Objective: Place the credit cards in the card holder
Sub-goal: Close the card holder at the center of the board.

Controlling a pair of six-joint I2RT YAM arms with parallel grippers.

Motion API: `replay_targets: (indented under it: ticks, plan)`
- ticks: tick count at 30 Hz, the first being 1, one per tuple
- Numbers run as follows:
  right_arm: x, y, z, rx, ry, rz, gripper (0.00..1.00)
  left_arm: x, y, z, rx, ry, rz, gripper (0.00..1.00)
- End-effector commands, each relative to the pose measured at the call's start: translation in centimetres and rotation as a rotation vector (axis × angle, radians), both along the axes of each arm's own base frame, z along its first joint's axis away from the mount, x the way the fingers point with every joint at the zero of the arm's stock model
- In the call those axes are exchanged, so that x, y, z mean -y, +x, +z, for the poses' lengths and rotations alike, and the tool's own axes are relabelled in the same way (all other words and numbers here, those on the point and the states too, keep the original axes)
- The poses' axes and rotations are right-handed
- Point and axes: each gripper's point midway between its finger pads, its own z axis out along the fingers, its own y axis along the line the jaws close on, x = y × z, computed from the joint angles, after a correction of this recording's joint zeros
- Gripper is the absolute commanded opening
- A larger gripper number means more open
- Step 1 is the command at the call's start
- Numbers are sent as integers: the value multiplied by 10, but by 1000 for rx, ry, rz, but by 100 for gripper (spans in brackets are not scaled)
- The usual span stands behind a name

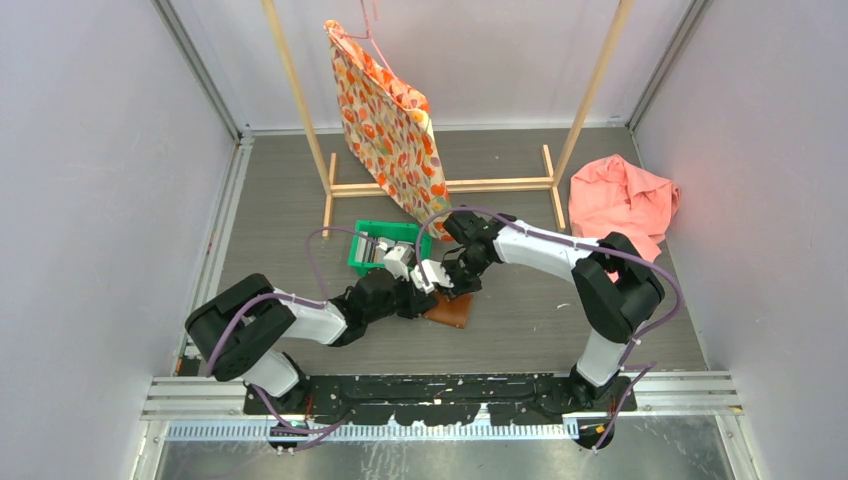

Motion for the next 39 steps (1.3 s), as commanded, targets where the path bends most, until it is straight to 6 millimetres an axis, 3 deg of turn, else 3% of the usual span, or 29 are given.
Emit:
replay_targets:
  ticks: [1, 15, 24, 39]
  plan:
    - [4, -24, 0, -43, -25, 56, 1, -3, 6, -6, 0, 26, 24, 2]
    - [9, -38, -1, -33, -58, 127, 1, -3, 6, -6, -2, 22, 28, 2]
    - [8, -36, 5, -12, -49, 123, 1, -2, 6, -6, -7, 18, 27, 2]
    - [12, -47, -8, 67, -145, 185, 1, -2, 4, -7, -18, 13, 25, 2]
